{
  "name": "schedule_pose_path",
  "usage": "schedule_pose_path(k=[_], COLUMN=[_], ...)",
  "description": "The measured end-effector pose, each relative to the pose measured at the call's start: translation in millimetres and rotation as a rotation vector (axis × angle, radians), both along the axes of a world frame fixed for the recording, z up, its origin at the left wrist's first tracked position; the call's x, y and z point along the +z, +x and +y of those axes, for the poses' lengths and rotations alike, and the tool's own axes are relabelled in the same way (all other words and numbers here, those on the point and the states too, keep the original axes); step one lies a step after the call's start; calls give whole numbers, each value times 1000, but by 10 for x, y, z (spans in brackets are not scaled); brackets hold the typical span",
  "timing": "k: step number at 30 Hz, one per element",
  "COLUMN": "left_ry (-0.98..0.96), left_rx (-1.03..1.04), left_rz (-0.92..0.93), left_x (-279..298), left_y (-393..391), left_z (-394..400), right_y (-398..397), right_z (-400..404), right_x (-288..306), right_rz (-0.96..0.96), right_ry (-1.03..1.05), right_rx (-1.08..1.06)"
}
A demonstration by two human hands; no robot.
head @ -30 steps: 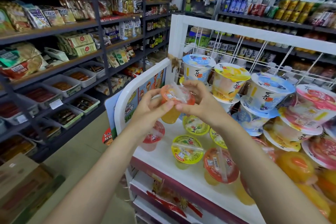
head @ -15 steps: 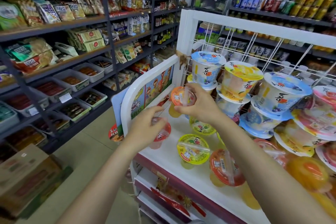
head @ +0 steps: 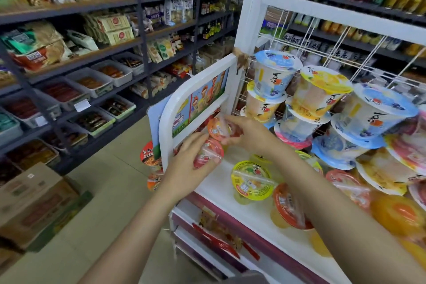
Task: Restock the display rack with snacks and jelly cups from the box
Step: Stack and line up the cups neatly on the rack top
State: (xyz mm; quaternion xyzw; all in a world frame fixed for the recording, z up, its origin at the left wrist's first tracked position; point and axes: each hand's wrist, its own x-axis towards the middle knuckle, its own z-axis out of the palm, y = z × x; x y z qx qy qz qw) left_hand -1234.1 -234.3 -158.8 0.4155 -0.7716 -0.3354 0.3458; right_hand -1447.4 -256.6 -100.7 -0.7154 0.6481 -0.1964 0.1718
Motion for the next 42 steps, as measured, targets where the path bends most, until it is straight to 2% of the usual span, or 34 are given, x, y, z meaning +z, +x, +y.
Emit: schedule_pose_path(k=[10,14,15,17,19,21,26,29,32,36,42], left_ry=[27,134,139,73,-152,-368,-275,-290,-230,-188,-265], left_rx=[-88,-92,-102,-96,-23,9,-129,-131,-182,-244,-234], left_rz=[38,62,17,-207,-445,-513,-684,-651,-536,-422,-331], left_x=[-90,-23,15,93,184,259,241,247,273,274,181], left_y=[-82,-90,-86,-59,-32,-41,-99,-59,-4,30,25], left_z=[-76,-89,-97,-108,-86,-65,-198,-236,-262,-319,-242], right_y=[29,-6,-23,-46,-52,-36,56,103,127,101,35], right_z=[54,76,80,96,113,117,99,67,48,54,40], right_x=[27,24,21,10,-30,-81,-96,-106,-149,-95,27], right_rz=[15,4,3,-10,-15,-10,-1,34,84,69,2], right_ry=[-37,-52,-41,-42,-66,-77,-55,-64,-105,-90,-6], right_rx=[-34,-45,-49,-59,-71,-116,-190,-191,-192,-134,-93])
